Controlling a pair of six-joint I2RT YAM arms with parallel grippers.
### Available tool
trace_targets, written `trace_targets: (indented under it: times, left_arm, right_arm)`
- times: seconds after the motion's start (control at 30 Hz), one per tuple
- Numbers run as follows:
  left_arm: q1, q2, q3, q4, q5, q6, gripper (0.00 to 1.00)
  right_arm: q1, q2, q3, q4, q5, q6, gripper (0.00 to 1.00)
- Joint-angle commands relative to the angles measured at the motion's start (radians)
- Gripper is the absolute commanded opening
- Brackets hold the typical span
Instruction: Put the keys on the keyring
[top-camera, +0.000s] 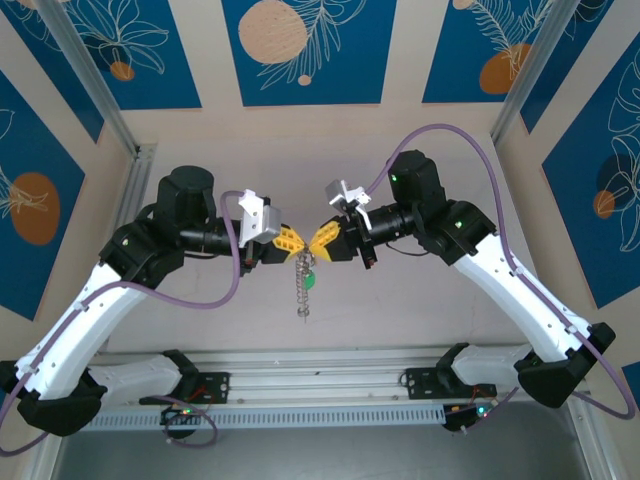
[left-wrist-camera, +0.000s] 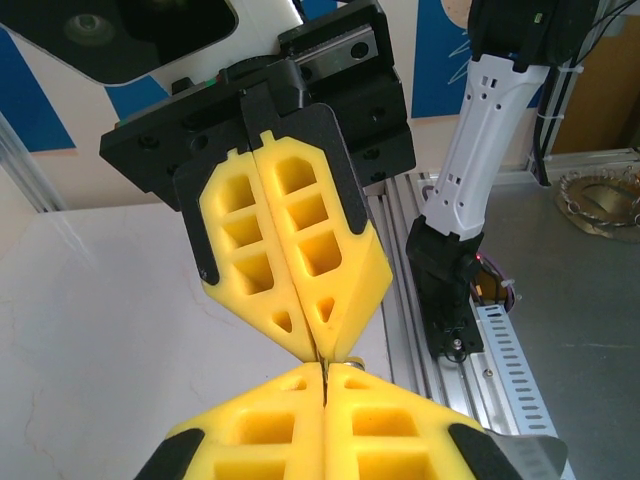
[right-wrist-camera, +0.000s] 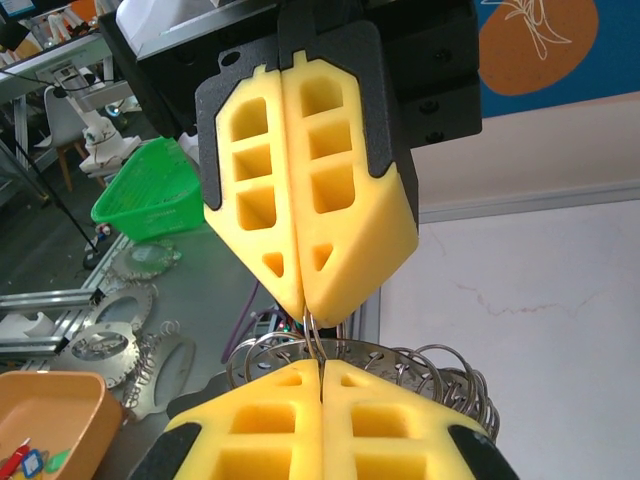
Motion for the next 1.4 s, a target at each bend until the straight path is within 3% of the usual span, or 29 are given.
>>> trace_targets:
  times: [0.0, 0.4, 1.0, 1.23, 1.37]
  left_arm:
    - [-0.006, -0.016, -0.004, 0.049, 0.046, 0.003, 0.0]
    - [-0.005, -0.041, -0.04, 0.142, 0.044, -0.032, 0.0]
    - [-0.003, -0.055, -0.047, 0.186, 0.066, -0.05, 0.0]
    - [-0.004, -0.054, -0.047, 0.18, 0.062, -0.044, 0.0]
    - [-0.004, -0.051, -0.048, 0.179, 0.063, -0.043, 0.0]
  right_arm:
    - [0.005, 0.001, 0.024, -0.015, -0.028, 0.008, 0.0]
    - [0.008, 0.004, -0.022, 0.034, -0.115, 0.027, 0.0]
    - [-0.025, 0.016, -0.05, 0.055, -0.125, 0.062, 0.0]
    - [-0.035, 0.012, -0.058, 0.061, -0.143, 0.068, 0.1]
    - [-0.04, 0.006, -0.066, 0.073, -0.145, 0.077, 0.04]
